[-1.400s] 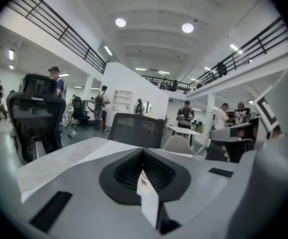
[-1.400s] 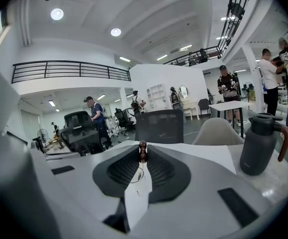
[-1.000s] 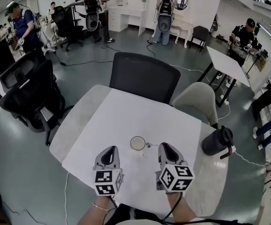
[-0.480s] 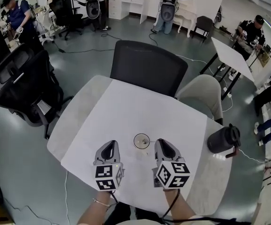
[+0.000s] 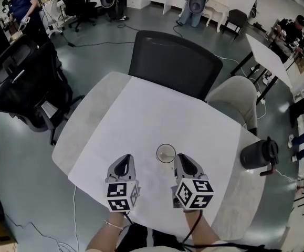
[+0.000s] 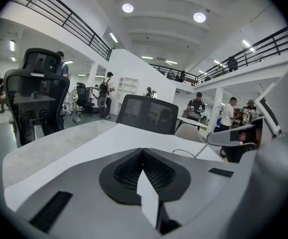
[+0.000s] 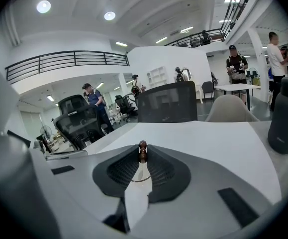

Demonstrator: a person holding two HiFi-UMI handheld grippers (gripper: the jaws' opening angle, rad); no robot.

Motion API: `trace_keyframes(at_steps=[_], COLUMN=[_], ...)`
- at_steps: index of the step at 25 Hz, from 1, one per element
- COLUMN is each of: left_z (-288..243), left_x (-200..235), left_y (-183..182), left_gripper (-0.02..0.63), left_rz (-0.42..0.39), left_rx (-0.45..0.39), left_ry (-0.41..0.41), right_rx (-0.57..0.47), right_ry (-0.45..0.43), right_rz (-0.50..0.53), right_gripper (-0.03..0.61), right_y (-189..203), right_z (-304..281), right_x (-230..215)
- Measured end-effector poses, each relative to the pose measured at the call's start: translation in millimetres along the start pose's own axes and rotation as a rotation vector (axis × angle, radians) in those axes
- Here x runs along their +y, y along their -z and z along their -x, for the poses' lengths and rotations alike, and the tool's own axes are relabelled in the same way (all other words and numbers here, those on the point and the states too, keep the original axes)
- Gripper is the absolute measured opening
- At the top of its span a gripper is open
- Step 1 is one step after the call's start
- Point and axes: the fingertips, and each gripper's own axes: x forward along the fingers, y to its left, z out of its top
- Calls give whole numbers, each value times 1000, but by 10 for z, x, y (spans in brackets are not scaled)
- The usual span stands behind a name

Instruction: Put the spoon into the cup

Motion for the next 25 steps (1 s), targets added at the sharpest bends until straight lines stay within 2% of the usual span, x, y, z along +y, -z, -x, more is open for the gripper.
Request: trace_keyframes(at_steps=[10,17,21,25], left_z=[-75,-88,-72,-57], left_x=[0,-18,-47,-88], left_y=[175,206,209,161], left_gripper=[18,18,18,18], left_rz=[4,4,-2,-16], left_rx=[32,38,45,45], left_ry=[19,26,34,48], right_rx=[55,61,68,49], right_ry=[2,-35,-35,-20], right_rz=[4,6,15,14], right_gripper=[67,73,142,163], right_y=[206,243,239,146], right_z=[-155,-202,-198,-137], right_x=[13,69,63,11])
